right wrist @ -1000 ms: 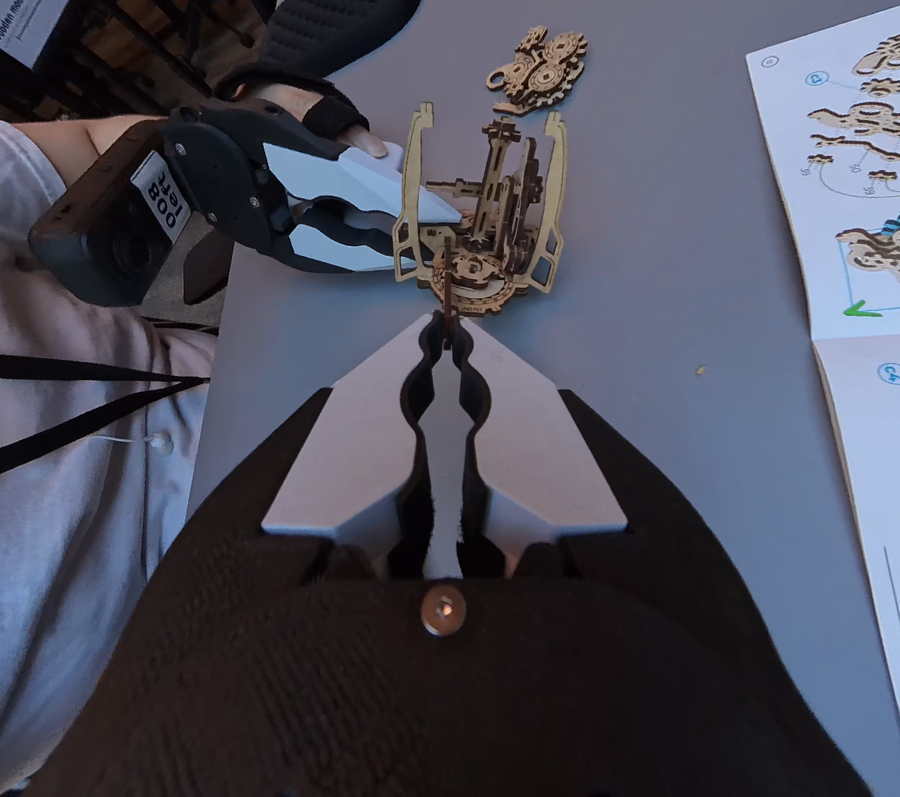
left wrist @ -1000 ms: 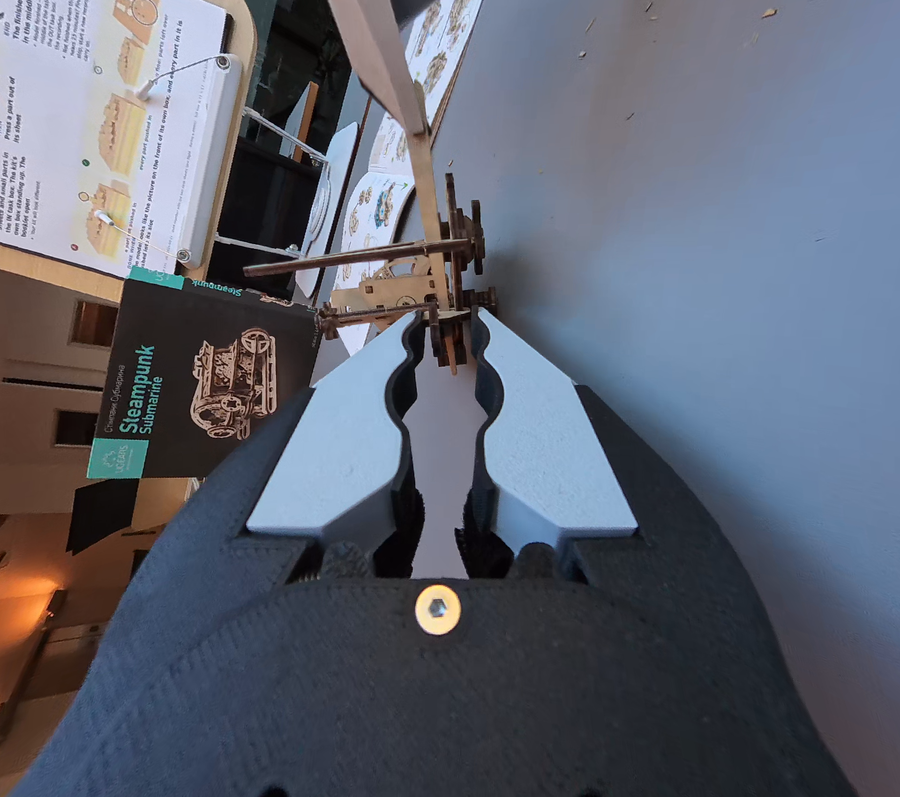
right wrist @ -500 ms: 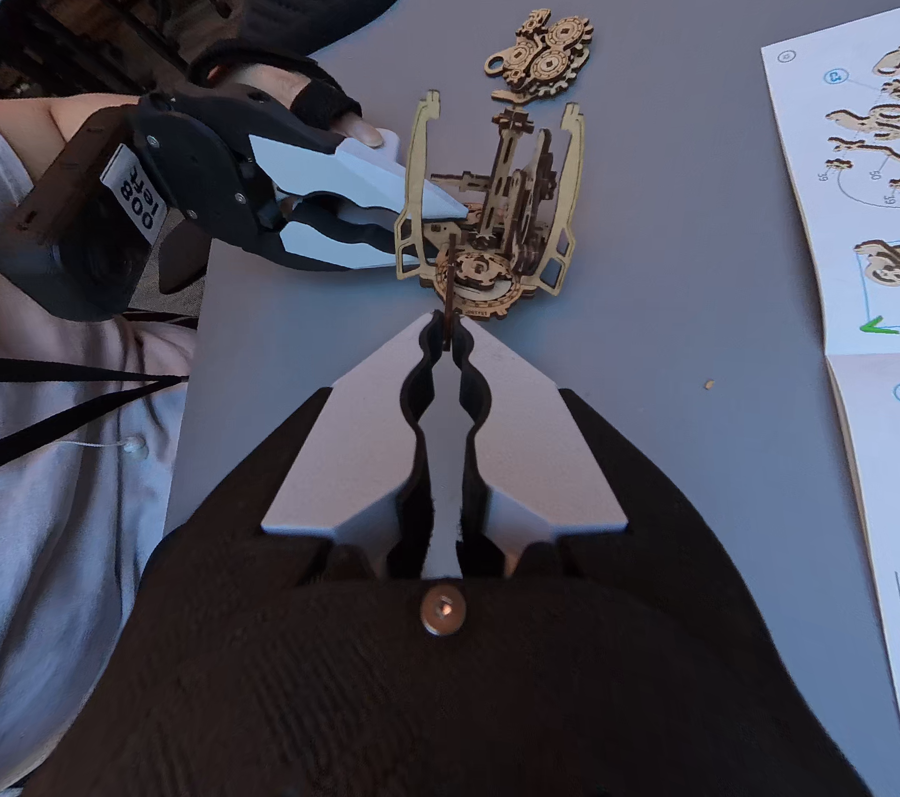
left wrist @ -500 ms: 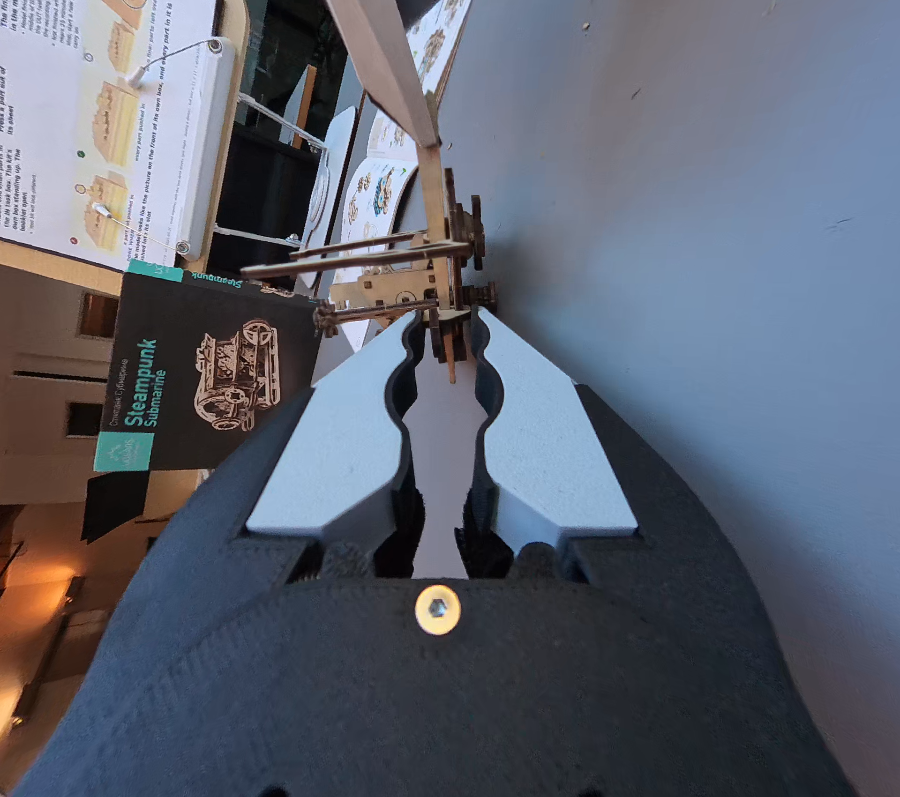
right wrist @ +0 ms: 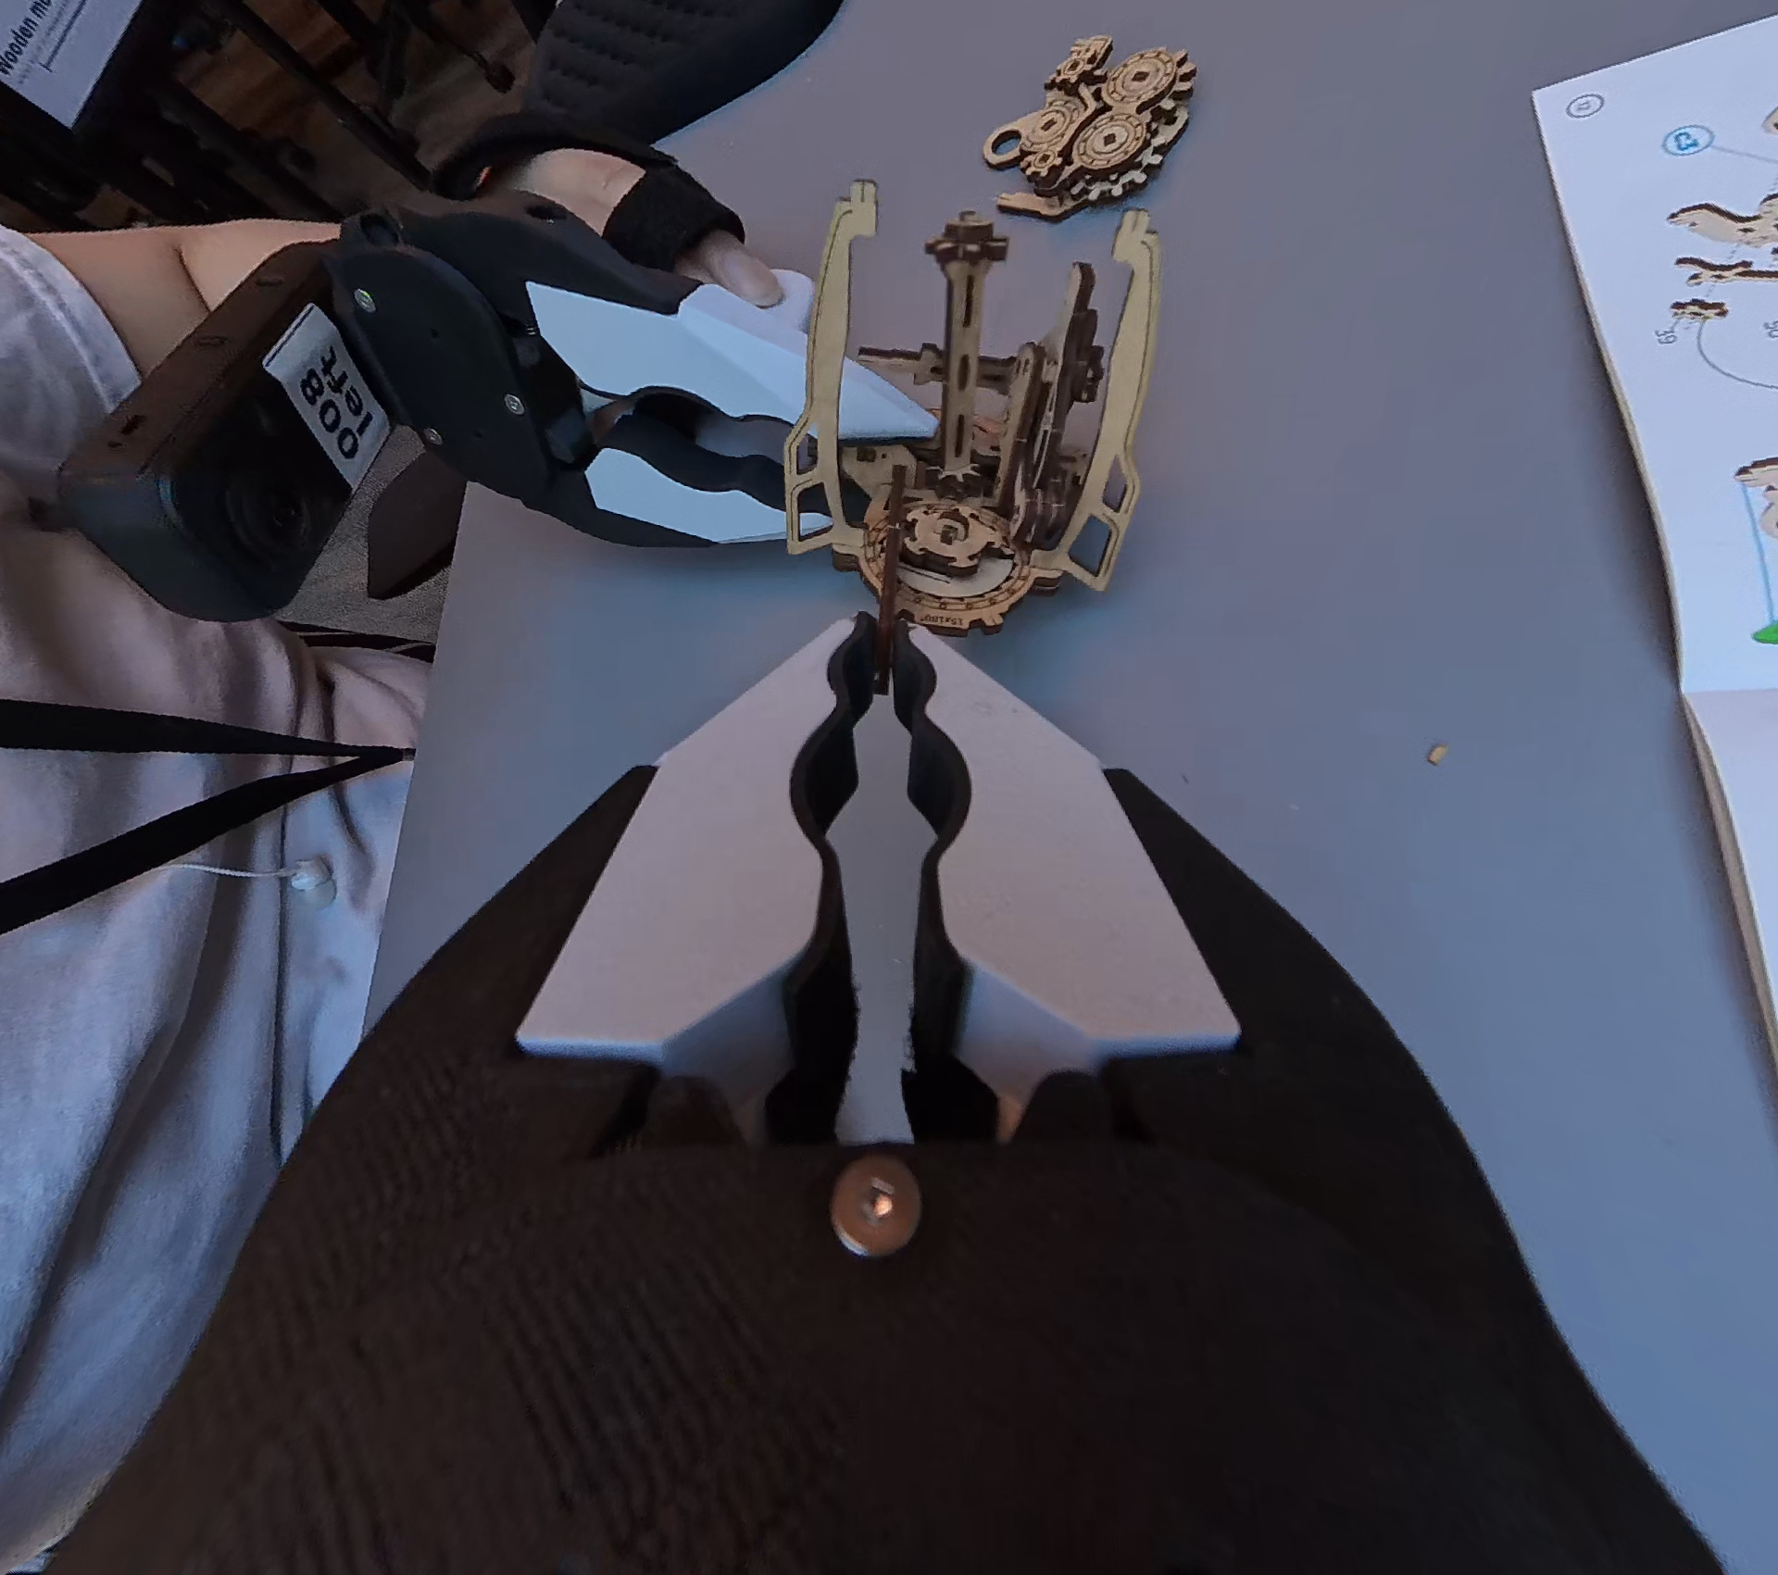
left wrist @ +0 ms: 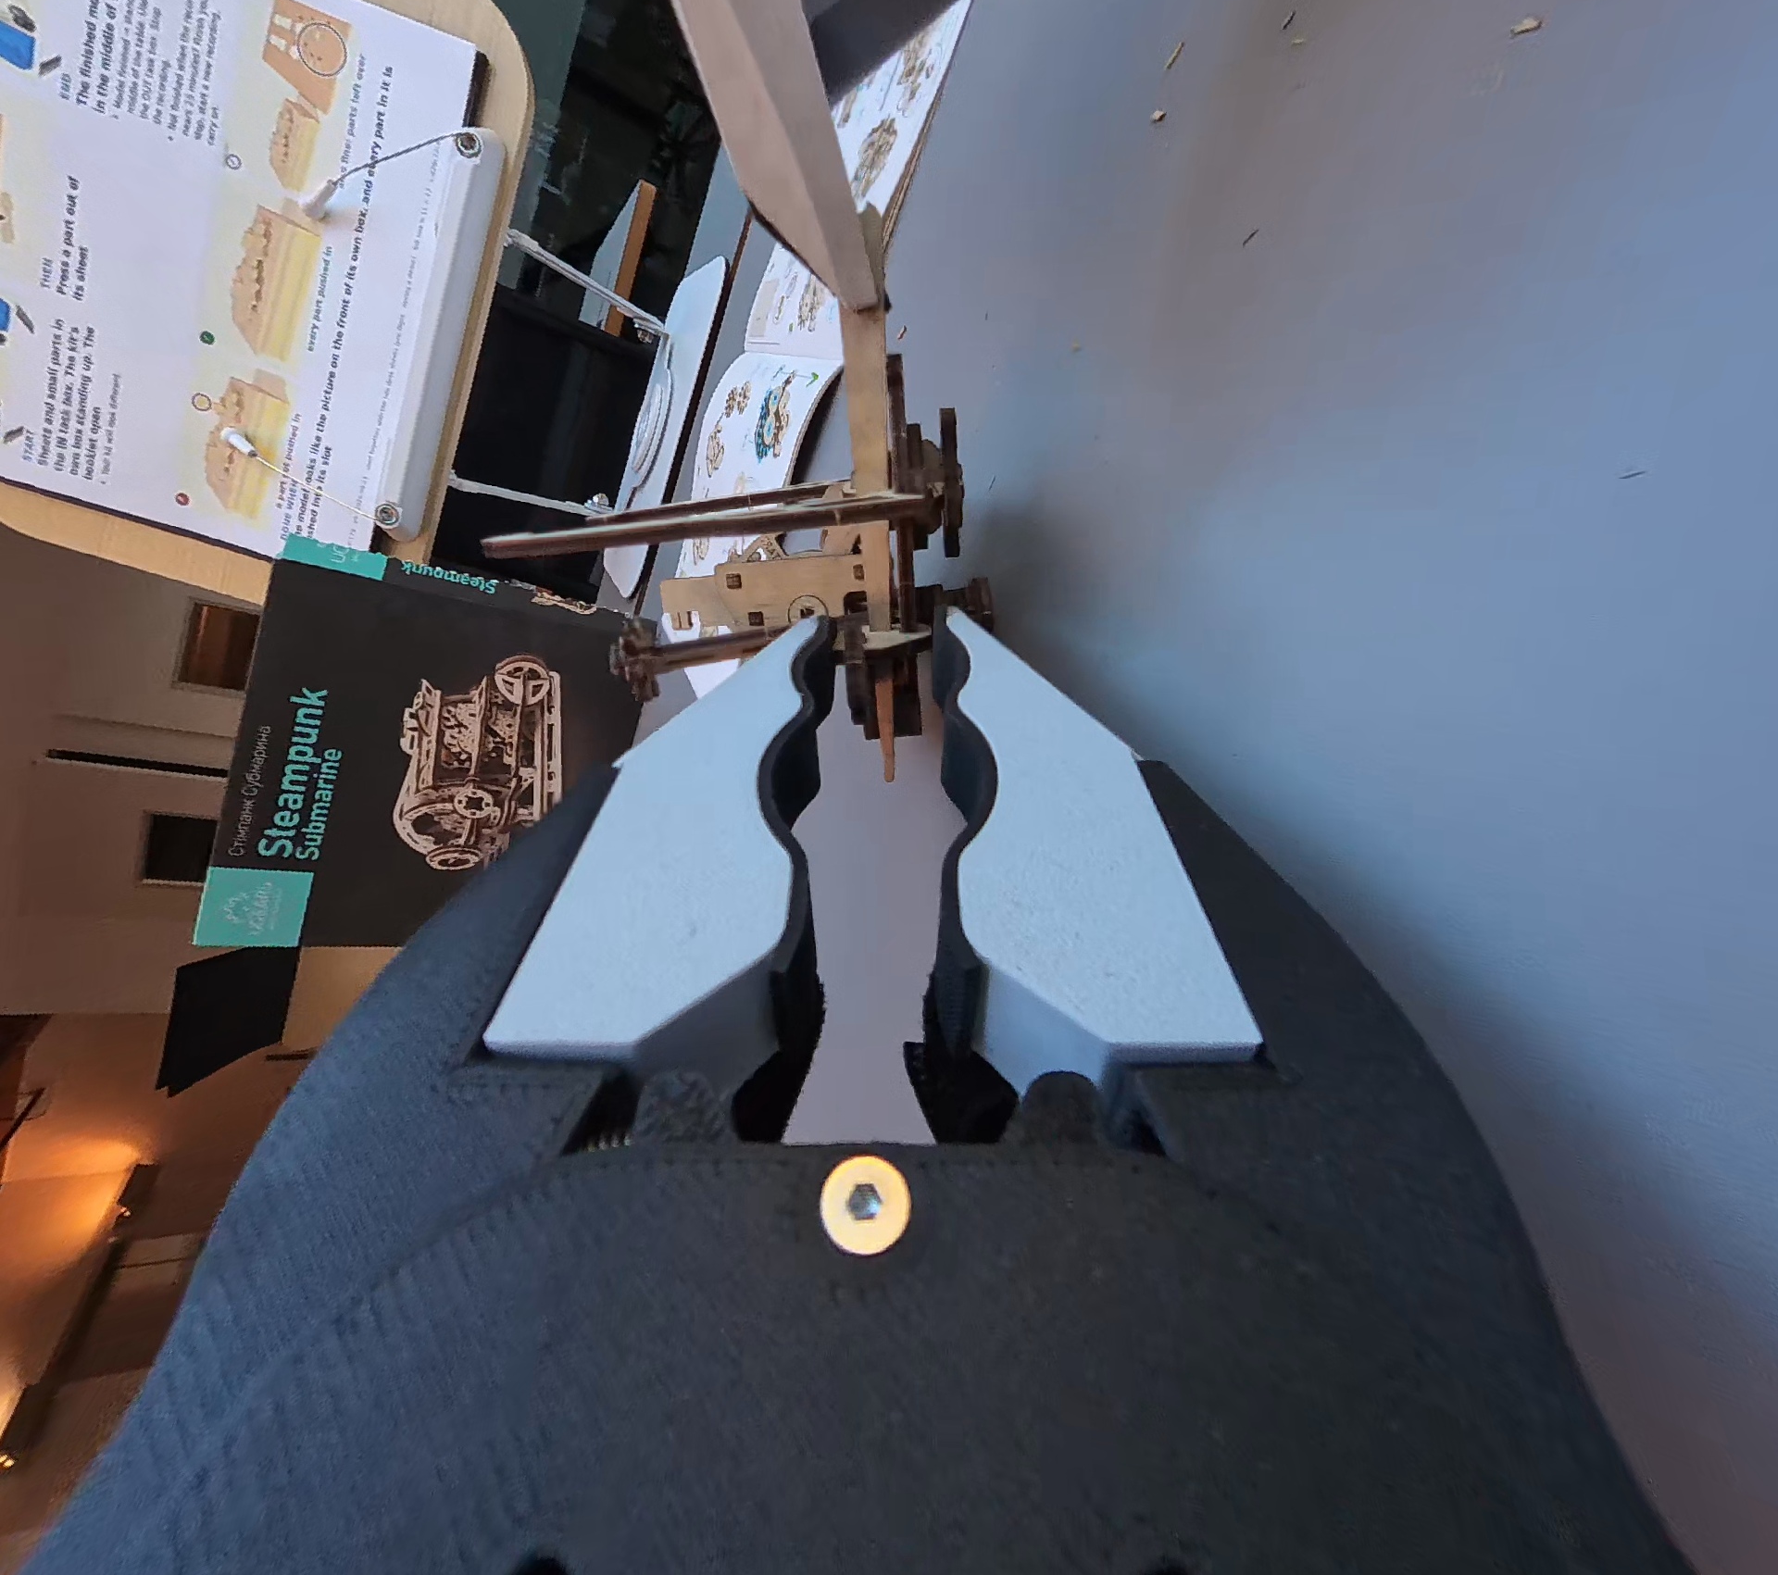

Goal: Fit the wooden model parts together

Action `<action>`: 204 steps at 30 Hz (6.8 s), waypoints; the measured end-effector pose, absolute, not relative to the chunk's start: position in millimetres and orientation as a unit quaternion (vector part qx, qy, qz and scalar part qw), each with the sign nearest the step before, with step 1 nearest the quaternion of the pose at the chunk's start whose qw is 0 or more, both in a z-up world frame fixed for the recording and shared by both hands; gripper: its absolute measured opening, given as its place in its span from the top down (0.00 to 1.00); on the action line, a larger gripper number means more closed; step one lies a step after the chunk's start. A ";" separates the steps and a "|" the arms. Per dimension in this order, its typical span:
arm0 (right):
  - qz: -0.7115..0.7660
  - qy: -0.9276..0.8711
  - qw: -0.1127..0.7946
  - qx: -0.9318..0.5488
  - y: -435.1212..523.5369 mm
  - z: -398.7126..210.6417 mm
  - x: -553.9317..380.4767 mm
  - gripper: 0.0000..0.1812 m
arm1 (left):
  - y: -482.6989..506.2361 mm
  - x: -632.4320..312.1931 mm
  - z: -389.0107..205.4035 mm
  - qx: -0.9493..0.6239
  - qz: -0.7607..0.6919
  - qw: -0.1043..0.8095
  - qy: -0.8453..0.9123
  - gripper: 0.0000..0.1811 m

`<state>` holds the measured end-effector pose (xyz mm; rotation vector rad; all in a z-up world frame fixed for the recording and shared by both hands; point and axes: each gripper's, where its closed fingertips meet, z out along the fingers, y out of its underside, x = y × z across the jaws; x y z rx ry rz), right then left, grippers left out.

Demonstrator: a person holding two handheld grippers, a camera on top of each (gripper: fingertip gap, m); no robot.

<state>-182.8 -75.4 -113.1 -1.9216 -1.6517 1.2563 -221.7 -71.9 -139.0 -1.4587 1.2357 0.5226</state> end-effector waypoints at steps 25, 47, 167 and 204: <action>0.410 -0.584 0.174 -0.679 -76.7 -104.5 -184.4 0.99 | -75.8 -220.6 -138.8 -0.601 0.242 0.538 0.540 0.90; 0.439 -0.560 0.195 -0.675 -71.4 -94.0 -183.7 0.99 | -73.2 -228.5 -141.5 -0.630 0.231 0.527 0.521 0.91; 0.458 -0.577 0.127 -0.665 -77.1 -113.6 -187.9 0.99 | -80.4 -230.5 -140.2 -0.629 0.164 0.560 0.514 0.90; 0.454 -0.586 0.118 -0.661 -87.4 -129.1 -193.4 0.99 | -83.9 -227.9 -136.8 -0.620 0.178 0.566 0.513 0.88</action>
